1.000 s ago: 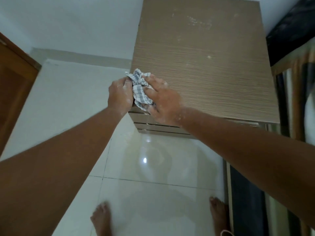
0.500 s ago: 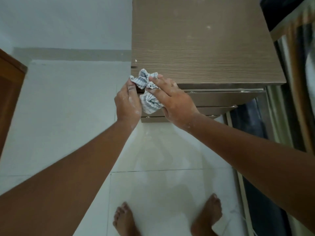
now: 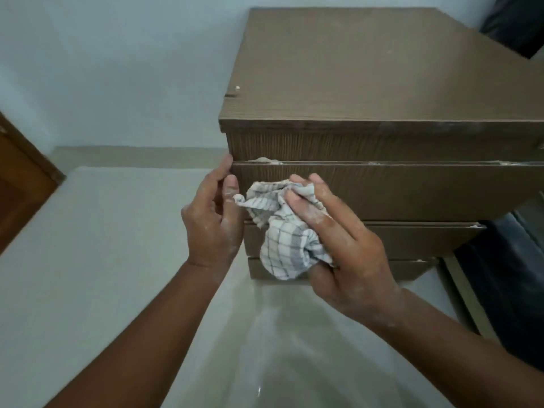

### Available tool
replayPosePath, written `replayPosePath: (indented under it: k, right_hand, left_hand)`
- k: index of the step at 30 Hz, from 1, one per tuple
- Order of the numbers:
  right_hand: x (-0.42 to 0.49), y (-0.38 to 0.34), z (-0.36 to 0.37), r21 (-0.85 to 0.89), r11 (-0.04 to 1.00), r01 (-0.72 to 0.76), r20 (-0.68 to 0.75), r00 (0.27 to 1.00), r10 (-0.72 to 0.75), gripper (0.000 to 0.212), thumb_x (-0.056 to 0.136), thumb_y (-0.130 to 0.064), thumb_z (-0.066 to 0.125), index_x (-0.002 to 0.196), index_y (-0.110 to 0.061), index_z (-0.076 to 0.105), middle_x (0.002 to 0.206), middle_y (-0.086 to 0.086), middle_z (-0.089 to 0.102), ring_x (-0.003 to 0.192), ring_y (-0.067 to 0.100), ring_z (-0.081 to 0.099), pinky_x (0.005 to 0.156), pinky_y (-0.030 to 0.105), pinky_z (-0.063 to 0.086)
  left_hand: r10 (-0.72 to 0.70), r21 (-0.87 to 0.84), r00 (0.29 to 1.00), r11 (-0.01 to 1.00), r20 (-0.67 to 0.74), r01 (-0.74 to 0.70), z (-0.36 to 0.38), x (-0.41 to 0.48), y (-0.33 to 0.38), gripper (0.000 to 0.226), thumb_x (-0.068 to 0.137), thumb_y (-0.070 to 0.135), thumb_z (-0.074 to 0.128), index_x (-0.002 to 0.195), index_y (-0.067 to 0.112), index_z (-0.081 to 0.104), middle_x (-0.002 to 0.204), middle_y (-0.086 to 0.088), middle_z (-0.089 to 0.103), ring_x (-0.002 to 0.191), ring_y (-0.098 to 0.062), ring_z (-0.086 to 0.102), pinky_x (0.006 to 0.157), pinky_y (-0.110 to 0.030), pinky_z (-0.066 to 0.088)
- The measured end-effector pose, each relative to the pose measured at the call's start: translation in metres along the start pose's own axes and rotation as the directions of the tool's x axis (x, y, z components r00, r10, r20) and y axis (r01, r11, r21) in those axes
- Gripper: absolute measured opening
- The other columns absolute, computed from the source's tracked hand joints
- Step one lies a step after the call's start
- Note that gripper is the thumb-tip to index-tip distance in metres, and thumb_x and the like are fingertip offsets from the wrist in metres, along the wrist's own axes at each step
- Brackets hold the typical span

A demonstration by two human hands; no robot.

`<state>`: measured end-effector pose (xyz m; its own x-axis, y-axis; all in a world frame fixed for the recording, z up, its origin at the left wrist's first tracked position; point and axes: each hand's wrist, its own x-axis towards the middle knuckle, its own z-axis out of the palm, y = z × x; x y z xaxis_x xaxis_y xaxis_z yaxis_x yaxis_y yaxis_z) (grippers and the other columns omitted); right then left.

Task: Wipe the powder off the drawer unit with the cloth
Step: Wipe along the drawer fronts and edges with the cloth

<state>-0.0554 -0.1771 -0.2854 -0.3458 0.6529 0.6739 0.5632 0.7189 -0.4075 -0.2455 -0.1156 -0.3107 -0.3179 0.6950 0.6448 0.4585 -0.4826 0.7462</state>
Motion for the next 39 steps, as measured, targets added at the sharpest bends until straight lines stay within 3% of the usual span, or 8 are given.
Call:
replayPosePath:
  k: [4, 9, 12, 16, 23, 31, 34, 39]
  right_hand:
    - [0.013, -0.004, 0.007, 0.069, 0.985, 0.156, -0.158, 0.977, -0.143, 0.054, 0.088, 0.006, 0.067, 0.139, 0.001, 0.05, 0.142, 0.029, 0.051, 0.137, 0.041, 0.049, 0.111, 0.05, 0.047]
    - [0.109, -0.031, -0.03, -0.036, 0.992, 0.117, -0.299, 0.946, -0.123, 0.041, 0.092, -0.001, 0.057, 0.131, -0.013, 0.057, 0.116, 0.0, 0.066, 0.099, 0.007, 0.062, 0.082, 0.025, 0.053]
    - [0.193, -0.029, -0.037, -0.279, 0.943, -0.182, -0.108, 0.982, 0.157, 0.027, 0.092, -0.017, 0.054, 0.117, -0.015, 0.063, 0.106, 0.001, 0.068, 0.097, 0.022, 0.064, 0.073, 0.036, 0.055]
    - [0.242, -0.009, -0.011, -0.459, 0.839, -0.292, 0.356, 0.805, 0.475, 0.031, 0.099, -0.037, 0.056, 0.113, -0.011, 0.067, 0.104, 0.008, 0.07, 0.096, 0.028, 0.069, 0.068, 0.031, 0.052]
    - [0.204, -0.021, -0.009, -0.374, 0.926, -0.051, 0.426, 0.878, 0.22, 0.025, 0.104, -0.035, 0.05, 0.089, -0.018, 0.063, 0.074, -0.006, 0.061, 0.067, 0.011, 0.055, 0.056, 0.023, 0.039]
    - [0.121, -0.039, -0.004, -0.302, 0.938, 0.171, 0.221, 0.969, -0.106, 0.015, 0.087, -0.008, 0.059, 0.102, -0.009, 0.063, 0.101, 0.003, 0.064, 0.086, 0.02, 0.056, 0.07, 0.027, 0.034]
    - [0.074, -0.036, -0.009, -0.162, 0.987, -0.009, 0.016, 1.0, 0.012, 0.023, 0.091, -0.006, 0.061, 0.113, -0.012, 0.066, 0.115, -0.001, 0.065, 0.098, 0.008, 0.057, 0.08, 0.012, 0.04]
    - [0.041, -0.013, -0.033, 0.056, 0.975, -0.215, -0.279, 0.934, 0.222, 0.031, 0.094, -0.001, 0.056, 0.113, -0.024, 0.063, 0.107, -0.003, 0.066, 0.097, 0.01, 0.065, 0.082, 0.037, 0.061]
  left_hand:
    - [0.053, -0.078, 0.998, 0.995, -0.03, -0.055, 0.008, 0.0, -0.022, 0.035, 0.091, -0.004, 0.068, 0.126, 0.002, 0.066, 0.1, 0.015, 0.069, 0.083, 0.013, 0.061, 0.076, -0.018, 0.053]
    - [0.136, -0.095, 0.989, 0.985, -0.061, -0.142, 0.008, 0.001, -0.015, 0.029, 0.099, 0.011, 0.06, 0.125, 0.0, 0.066, 0.099, -0.009, 0.075, 0.089, -0.003, 0.071, 0.08, -0.016, 0.056]
    - [0.138, -0.074, 0.99, 0.987, -0.03, -0.14, 0.004, 0.003, -0.011, 0.029, 0.099, 0.009, 0.059, 0.126, 0.002, 0.066, 0.103, -0.01, 0.075, 0.093, -0.014, 0.073, 0.083, -0.028, 0.061]
    - [0.112, -0.073, 0.993, 0.991, -0.039, -0.115, 0.005, 0.003, -0.009, 0.028, 0.099, 0.01, 0.059, 0.126, 0.005, 0.067, 0.106, -0.01, 0.076, 0.097, -0.015, 0.074, 0.087, -0.035, 0.061]
    - [0.072, -0.124, 0.996, 0.989, -0.048, -0.077, 0.008, -0.002, -0.007, 0.033, 0.097, 0.007, 0.062, 0.13, 0.007, 0.063, 0.115, -0.008, 0.074, 0.108, -0.011, 0.071, 0.097, -0.034, 0.057]
    - [0.046, -0.055, 0.998, 0.997, -0.035, -0.048, 0.003, 0.002, -0.003, 0.016, 0.096, 0.006, 0.064, 0.109, -0.001, 0.07, 0.088, 0.01, 0.071, 0.083, 0.011, 0.068, 0.077, -0.005, 0.051]
    - [0.045, -0.008, 0.999, 0.999, -0.025, -0.046, 0.001, 0.006, 0.001, 0.011, 0.096, 0.005, 0.063, 0.102, -0.001, 0.069, 0.076, 0.01, 0.062, 0.066, 0.014, 0.06, 0.065, 0.003, 0.04]
    - [0.04, -0.026, 0.999, 0.999, -0.021, -0.04, -0.003, -0.003, 0.009, 0.021, 0.096, 0.01, 0.064, 0.117, 0.008, 0.067, 0.108, 0.004, 0.073, 0.105, 0.002, 0.067, 0.097, -0.012, 0.051]
